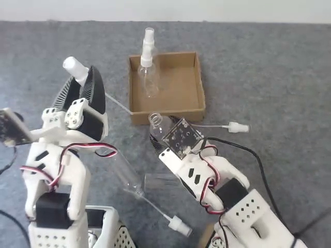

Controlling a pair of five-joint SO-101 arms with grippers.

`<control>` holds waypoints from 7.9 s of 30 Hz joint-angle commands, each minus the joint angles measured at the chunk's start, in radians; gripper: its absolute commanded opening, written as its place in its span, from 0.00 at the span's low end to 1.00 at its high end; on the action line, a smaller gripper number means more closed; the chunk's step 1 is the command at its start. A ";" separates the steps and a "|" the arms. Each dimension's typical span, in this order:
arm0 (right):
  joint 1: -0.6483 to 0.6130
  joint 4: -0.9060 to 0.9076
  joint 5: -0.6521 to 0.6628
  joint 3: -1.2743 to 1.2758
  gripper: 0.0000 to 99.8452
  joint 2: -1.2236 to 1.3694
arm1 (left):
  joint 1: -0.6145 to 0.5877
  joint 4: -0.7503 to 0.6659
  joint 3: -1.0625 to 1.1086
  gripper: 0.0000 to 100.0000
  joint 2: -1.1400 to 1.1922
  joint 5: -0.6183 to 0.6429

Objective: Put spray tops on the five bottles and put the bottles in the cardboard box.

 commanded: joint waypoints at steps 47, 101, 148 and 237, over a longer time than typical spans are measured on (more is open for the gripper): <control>-0.048 -0.226 0.061 0.129 0.03 -0.028 | 0.255 -0.025 0.166 0.02 -0.011 -0.147; -0.019 -0.223 0.060 0.146 0.03 -0.030 | -0.032 0.008 0.283 0.13 -0.011 -0.209; -0.019 -0.219 0.060 0.146 0.03 -0.030 | 0.313 0.198 0.366 0.11 -0.215 -0.365; 0.067 -0.271 -0.143 0.166 0.03 -0.031 | -0.229 0.153 0.509 0.11 -0.428 -0.439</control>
